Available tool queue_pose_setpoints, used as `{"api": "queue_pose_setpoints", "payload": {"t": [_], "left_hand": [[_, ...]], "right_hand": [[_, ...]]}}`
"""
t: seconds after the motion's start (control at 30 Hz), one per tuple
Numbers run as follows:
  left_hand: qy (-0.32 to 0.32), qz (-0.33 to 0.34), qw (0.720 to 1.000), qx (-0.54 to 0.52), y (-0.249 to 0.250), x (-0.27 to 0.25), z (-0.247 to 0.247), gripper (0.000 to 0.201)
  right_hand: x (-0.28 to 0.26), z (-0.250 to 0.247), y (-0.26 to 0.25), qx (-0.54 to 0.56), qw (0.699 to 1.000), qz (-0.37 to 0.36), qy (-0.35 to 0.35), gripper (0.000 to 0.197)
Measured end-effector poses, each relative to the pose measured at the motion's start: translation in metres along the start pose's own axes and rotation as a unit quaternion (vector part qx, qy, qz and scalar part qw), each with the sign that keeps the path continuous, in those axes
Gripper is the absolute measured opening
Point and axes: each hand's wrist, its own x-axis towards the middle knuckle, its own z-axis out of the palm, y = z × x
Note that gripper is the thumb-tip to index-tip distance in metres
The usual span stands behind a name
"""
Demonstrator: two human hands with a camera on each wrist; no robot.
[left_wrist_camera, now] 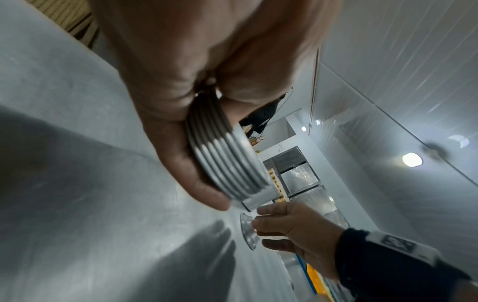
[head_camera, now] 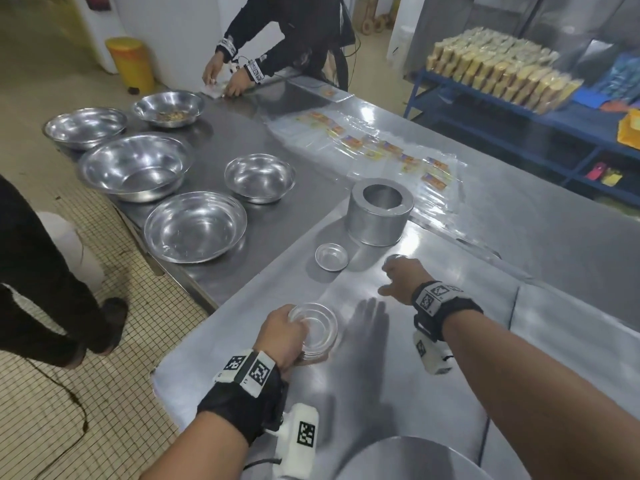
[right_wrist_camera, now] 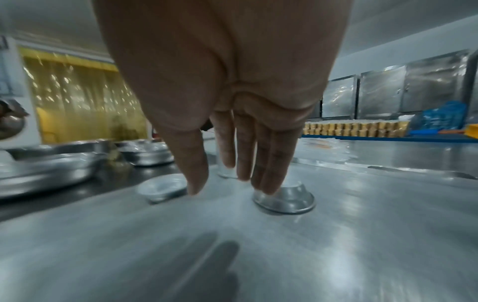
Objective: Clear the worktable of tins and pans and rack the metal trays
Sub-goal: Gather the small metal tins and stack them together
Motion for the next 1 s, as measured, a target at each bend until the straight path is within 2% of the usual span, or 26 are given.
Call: {"api": "queue_pose_setpoints", "payload": {"t": [0.03,0.1,0.23,0.3,0.37,0.57,0.8,0.9,1.0], "left_hand": [[0.010,0.010,1.000,0.012,-0.001,0.004,-0.003,0.020],[0.024,0.034,0.997,0.070,-0.004,0.011,-0.008,0.022],[0.028,0.043,0.989,0.140,-0.008,0.019,-0.017,0.019],[0.027,0.047,0.984,0.169,-0.011,0.021,-0.021,0.018],[0.027,0.047,0.983,0.175,-0.014,0.022,-0.025,0.019],[0.024,0.034,0.980,0.197,-0.016,0.019,-0.031,0.024],[0.020,0.029,0.986,0.166,-0.016,0.001,-0.035,0.021],[0.025,0.024,0.991,0.128,-0.012,-0.014,-0.039,0.021],[0.020,0.025,0.995,0.099,-0.010,-0.028,-0.044,0.022]], "right_hand": [[0.011,0.000,0.005,-0.008,1.000,0.012,0.012,0.032],[0.031,0.002,0.016,-0.009,0.999,0.045,0.026,0.030],[0.070,0.015,0.033,0.013,0.991,0.125,0.048,0.063],[0.086,0.026,0.039,0.035,0.988,0.147,0.044,0.067],[0.090,0.027,0.038,0.044,0.986,0.160,0.036,0.060],[0.077,0.022,0.024,0.086,0.977,0.181,0.069,0.058],[0.051,0.022,0.000,0.051,0.966,0.245,0.062,0.049],[0.039,0.024,-0.006,0.059,0.967,0.237,0.077,0.052],[0.021,0.025,-0.012,0.080,0.972,0.199,0.091,0.068]]}}
